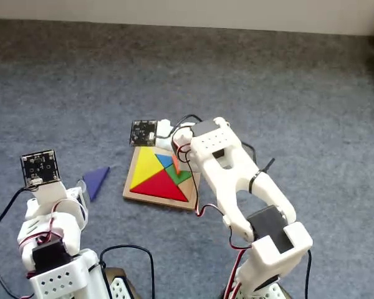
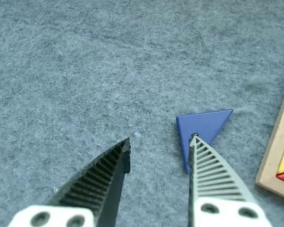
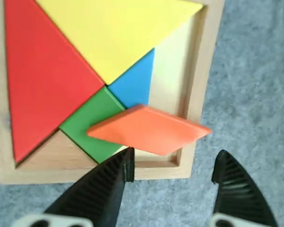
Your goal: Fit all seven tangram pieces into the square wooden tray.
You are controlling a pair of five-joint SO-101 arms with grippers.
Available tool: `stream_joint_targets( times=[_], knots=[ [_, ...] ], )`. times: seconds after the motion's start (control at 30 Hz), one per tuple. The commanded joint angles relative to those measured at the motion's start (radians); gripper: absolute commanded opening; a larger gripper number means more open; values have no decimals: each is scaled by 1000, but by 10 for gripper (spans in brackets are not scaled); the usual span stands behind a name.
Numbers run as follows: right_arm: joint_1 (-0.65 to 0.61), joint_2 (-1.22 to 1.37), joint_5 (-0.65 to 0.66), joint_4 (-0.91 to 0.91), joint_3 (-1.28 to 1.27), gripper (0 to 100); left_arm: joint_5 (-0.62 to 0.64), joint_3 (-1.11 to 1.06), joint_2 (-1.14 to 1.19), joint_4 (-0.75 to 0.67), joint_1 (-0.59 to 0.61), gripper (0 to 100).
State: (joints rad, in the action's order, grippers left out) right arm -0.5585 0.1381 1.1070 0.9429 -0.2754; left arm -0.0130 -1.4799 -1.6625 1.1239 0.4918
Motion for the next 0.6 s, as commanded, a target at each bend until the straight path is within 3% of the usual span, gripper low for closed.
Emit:
stream_joint_targets(
  times=[0.0, 0.33, 0.43, 0.57],
  knots=[
    [-27, -71, -282, -18, 38, 278, -8, 7, -8, -18, 10, 211],
    [-27, -68, -1005, -12, 96, 278, -8, 7, -8, -18, 7, 211],
    [-51, -65, -1126, -13, 97, 278, -8, 7, -8, -18, 7, 211],
    [-79, -64, -1165, -18, 90, 278, -8, 7, -8, -18, 7, 211]
  ],
)
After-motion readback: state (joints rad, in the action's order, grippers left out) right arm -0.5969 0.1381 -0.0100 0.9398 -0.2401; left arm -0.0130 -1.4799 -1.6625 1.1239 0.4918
